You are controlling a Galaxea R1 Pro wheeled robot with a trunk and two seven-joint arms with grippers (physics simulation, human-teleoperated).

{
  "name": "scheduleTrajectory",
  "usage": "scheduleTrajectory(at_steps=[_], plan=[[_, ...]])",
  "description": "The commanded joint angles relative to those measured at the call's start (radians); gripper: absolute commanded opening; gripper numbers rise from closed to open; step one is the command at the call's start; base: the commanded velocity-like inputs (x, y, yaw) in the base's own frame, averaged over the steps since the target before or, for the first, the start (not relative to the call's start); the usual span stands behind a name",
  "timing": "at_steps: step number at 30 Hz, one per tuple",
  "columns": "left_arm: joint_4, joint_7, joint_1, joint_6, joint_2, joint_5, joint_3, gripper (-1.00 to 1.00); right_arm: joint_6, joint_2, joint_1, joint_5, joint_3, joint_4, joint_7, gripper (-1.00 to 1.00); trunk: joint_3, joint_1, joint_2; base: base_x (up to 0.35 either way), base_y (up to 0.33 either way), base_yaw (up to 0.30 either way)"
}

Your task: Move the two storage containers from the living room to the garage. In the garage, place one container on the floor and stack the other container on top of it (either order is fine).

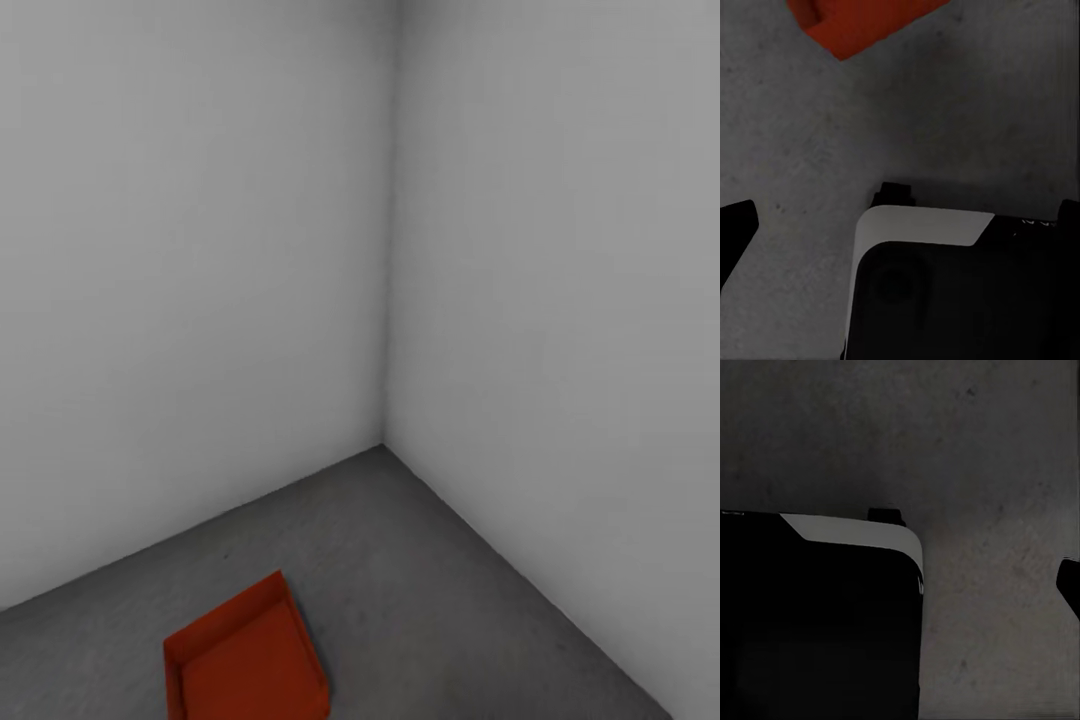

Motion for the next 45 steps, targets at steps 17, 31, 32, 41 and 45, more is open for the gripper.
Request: scheduleTrajectory(at_steps=[17,31,32,41,45], plan=[[0.0,0.0,0.0,-0.003,0.0,0.007,0.004,1.0,-0.003,0.001,-0.001,-0.009,0.008,0.002,-0.001,1.0,0.013,0.0,-0.001,0.0,0.0,-0.274],[0.0,0.0,0.0,-0.003,0.0,0.007,0.004,1.0,-0.003,0.001,-0.001,-0.009,0.009,0.002,-0.001,1.0,0.028,0.0,-0.001,0.0,0.0,-0.205],[0.0,0.0,0.0,-0.003,0.0,0.007,0.004,1.0,-0.003,0.001,-0.001,-0.009,0.009,0.002,-0.001,1.0,0.029,0.0,-0.001,0.0,0.0,-0.202],[0.0,0.0,0.0,-0.003,0.0,0.007,0.004,1.0,-0.002,0.0,-0.001,-0.009,0.008,0.002,-0.001,1.0,0.032,0.0,-0.001,0.0,0.0,-0.031],[0.0,0.0,0.0,-0.003,0.0,0.007,0.004,1.0,-0.003,0.001,-0.001,-0.01,0.008,0.002,-0.001,1.0,0.037,0.0,-0.001,0.0,0.0,-0.001]])
